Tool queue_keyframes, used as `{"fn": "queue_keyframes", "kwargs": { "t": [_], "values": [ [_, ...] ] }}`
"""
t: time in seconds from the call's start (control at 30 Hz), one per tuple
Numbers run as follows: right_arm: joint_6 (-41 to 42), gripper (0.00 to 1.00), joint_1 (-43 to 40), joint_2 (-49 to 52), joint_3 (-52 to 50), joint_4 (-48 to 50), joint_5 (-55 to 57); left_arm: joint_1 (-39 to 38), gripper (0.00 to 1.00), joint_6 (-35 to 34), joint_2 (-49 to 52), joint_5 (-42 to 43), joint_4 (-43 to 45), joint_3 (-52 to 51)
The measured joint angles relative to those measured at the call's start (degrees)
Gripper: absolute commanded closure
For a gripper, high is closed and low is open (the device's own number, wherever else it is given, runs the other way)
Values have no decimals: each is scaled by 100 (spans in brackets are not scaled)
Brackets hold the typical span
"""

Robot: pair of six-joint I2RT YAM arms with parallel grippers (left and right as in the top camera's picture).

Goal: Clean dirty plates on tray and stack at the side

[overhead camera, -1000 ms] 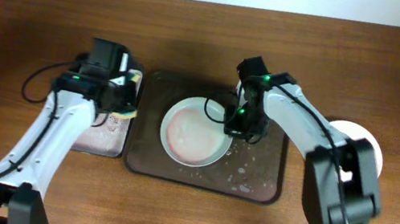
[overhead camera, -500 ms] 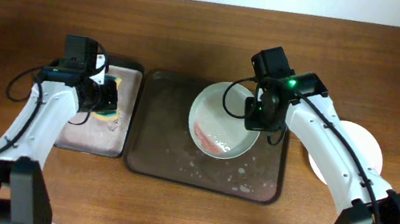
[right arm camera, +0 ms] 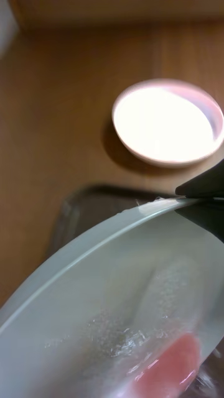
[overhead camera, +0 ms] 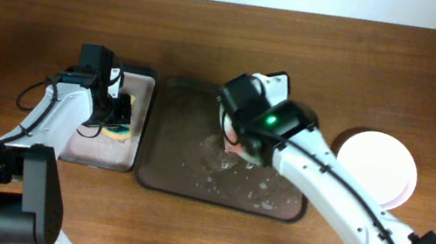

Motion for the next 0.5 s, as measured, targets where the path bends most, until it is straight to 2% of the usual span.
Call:
{"fn": "queue_keyframes", "kwargs": {
  "t": [0.27, 0.5],
  "values": [
    [7, 96, 994, 0, 0, 118, 1978, 0, 100, 15, 94, -2, -2, 0],
    [9, 96, 1093, 2, 0, 160, 2544, 0, 100, 15, 164, 0, -4, 0]
  ]
}}
